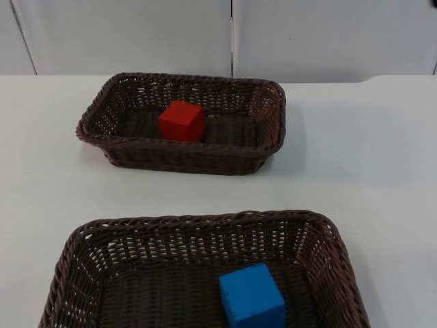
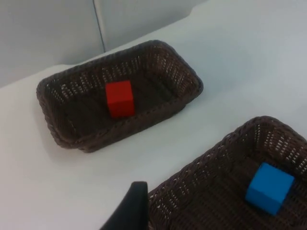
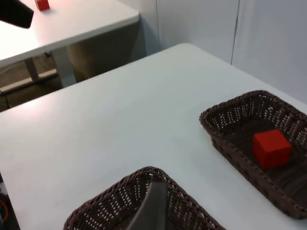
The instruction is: Pick up one cube with the left hand and place it into the upper basket. Pick up one cube with the right hand and place it into the lower basket.
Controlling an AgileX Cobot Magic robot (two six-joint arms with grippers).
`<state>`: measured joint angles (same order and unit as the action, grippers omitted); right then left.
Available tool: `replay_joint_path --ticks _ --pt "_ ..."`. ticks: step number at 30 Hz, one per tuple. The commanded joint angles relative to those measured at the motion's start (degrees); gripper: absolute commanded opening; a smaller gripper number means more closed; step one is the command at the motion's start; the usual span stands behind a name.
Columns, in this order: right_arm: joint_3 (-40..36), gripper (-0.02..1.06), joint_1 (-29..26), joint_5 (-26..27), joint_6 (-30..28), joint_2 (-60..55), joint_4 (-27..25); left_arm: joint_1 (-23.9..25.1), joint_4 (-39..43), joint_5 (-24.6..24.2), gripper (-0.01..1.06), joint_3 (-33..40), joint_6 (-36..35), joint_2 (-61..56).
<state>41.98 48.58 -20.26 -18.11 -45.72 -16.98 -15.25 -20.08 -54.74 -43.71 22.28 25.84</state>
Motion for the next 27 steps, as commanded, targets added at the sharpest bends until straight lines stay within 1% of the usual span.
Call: replay_joint_path --ticks 1,6,16,17,18,20,21,23,27 --pt "-1.7 0.78 0.1 0.3 -0.8 3.4 0.4 0.0 0.2 -1.1 1.00 0.1 0.2 -2.8" --pt "-4.7 0.78 0.1 0.0 -0.8 9.0 1.0 0.0 0.2 -2.5 1.00 0.1 -0.2 -7.7" --pt "-7.6 0.78 0.1 -2.3 -0.4 13.8 1.8 0.0 1.1 -5.0 1.00 0.1 -0.8 -13.6" --pt "-7.8 0.78 0.1 -2.5 -0.4 14.1 1.8 0.0 2.6 -6.0 1.00 0.1 -1.7 -14.4" --pt "-7.8 0.78 0.1 -2.9 -0.4 14.5 1.8 0.0 5.0 -7.2 1.00 0.2 -4.2 -15.5" --pt "-7.8 0.78 0.1 -3.8 -0.4 14.8 1.8 0.0 7.4 -7.7 1.00 0.5 -6.3 -16.8" --pt "-7.8 0.78 0.1 -4.5 -0.4 15.4 2.3 0.0 8.8 -7.7 1.00 1.7 -7.8 -18.5" --pt "-7.8 0.78 0.1 -5.1 -0.4 15.5 3.1 0.0 9.0 -7.6 1.00 2.7 -8.2 -19.8" --pt "-7.8 0.78 0.1 -7.8 -0.3 16.4 4.6 0.0 9.1 -7.4 1.00 8.1 -10.1 -24.5"
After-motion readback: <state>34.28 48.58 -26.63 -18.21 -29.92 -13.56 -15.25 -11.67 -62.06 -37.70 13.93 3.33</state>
